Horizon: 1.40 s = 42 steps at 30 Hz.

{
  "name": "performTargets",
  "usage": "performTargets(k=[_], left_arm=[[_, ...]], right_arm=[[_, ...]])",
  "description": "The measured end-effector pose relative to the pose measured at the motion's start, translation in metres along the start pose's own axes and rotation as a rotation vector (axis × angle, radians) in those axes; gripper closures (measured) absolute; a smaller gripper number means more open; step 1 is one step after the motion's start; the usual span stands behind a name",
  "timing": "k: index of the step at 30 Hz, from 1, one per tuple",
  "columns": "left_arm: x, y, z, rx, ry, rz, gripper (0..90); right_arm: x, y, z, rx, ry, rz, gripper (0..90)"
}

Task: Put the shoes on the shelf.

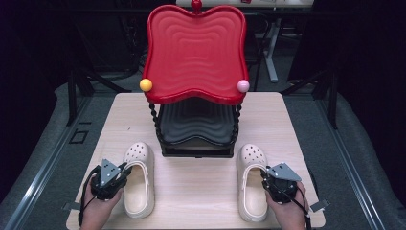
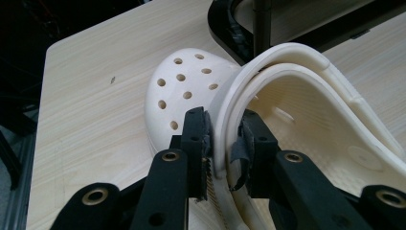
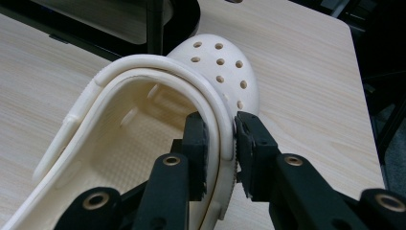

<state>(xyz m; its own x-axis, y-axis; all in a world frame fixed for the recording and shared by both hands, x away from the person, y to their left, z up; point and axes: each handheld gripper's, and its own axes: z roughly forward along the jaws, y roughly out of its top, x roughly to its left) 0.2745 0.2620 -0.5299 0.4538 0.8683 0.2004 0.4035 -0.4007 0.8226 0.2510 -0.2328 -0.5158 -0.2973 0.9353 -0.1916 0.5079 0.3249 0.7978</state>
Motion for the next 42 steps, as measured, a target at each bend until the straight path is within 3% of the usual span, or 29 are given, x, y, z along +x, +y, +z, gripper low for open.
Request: performTargets(k=[12, 20, 32, 42], left_arm=[[-0.003, 0.009, -0.017, -0.032, -0.046, 0.057, 75.2], [-0.011, 0.021, -0.031, -0.064, -0.065, 0.108, 75.1], [-0.031, 0.043, -0.051, -0.121, -0.099, 0.194, 75.3], [-0.041, 0.049, -0.065, -0.140, -0.118, 0.222, 75.8]], right_arm=[[0.006, 0.009, -0.017, -0.020, 0.013, -0.023, 74.4], [0.011, 0.016, -0.032, -0.064, 0.033, -0.002, 74.4], [0.026, 0.034, -0.060, -0.146, 0.051, -0.058, 74.5], [0.037, 0.042, -0.072, -0.191, 0.081, -0.085, 74.6]])
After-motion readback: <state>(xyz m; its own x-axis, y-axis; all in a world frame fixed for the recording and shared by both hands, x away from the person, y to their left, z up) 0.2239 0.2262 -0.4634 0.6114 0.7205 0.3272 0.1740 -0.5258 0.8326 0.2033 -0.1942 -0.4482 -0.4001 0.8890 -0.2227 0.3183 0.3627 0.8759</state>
